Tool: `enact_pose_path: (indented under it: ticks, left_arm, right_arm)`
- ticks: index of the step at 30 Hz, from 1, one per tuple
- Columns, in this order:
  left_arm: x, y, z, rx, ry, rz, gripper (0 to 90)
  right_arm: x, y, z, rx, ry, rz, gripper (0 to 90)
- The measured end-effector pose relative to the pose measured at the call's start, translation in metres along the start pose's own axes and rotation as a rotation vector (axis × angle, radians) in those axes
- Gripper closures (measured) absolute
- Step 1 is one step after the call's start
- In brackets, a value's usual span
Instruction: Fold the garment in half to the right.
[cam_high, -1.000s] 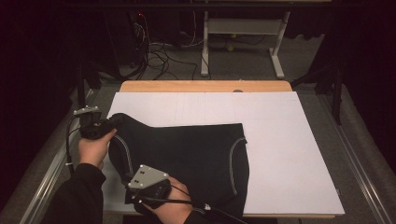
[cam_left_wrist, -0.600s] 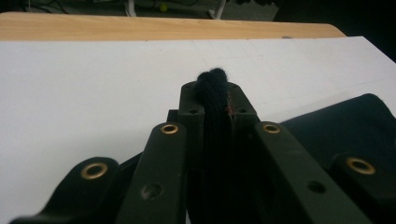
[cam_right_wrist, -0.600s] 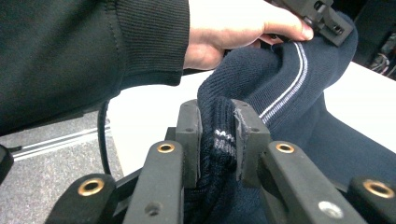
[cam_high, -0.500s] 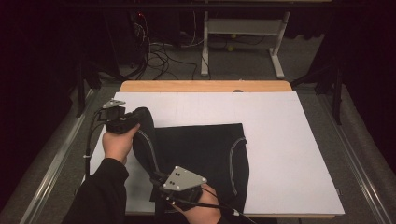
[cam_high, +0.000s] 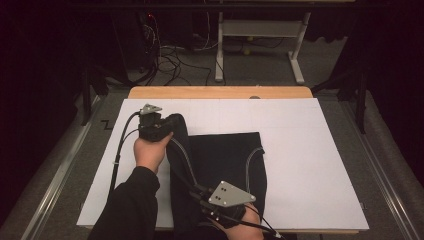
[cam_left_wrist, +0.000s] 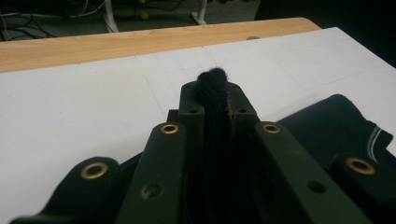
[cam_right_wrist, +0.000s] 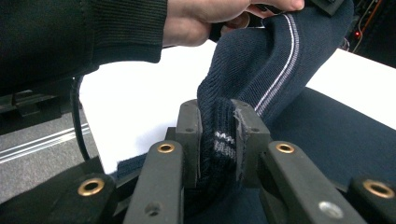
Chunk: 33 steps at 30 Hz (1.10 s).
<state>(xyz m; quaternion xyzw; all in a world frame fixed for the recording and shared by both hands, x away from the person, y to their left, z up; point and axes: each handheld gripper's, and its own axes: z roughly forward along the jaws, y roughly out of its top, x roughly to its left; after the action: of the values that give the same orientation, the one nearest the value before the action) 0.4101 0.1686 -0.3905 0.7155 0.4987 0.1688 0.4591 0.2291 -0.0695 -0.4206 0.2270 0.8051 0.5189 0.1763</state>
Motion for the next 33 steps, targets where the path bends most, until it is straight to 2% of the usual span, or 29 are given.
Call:
enact_pose_path:
  ticks: [6, 13, 17, 21, 27, 33]
  left_arm:
    - [-0.020, 0.001, 0.019, 0.028, -0.004, 0.015, 76.4]
    - [-0.045, 0.004, 0.037, 0.074, 0.015, 0.050, 76.3]
    - [-0.058, 0.005, 0.045, 0.086, 0.005, 0.060, 76.3]
    - [-0.068, 0.006, 0.053, 0.095, 0.002, 0.063, 76.2]
    - [-0.084, 0.008, 0.066, 0.119, 0.000, 0.092, 76.1]
    - [-0.099, 0.010, 0.078, 0.133, -0.004, 0.115, 75.6]
  right_arm:
    - [-0.006, -0.011, -0.016, 0.018, -0.031, -0.003, 75.6]
    - [-0.015, -0.028, -0.031, 0.033, -0.055, 0.024, 75.0]
    - [-0.020, -0.037, -0.039, 0.041, -0.067, 0.030, 75.0]
    - [-0.024, -0.042, -0.046, 0.049, -0.076, 0.041, 74.7]
    - [-0.028, -0.049, -0.054, 0.076, -0.088, 0.042, 74.1]
    - [-0.033, -0.056, -0.064, 0.076, -0.095, 0.058, 73.9]
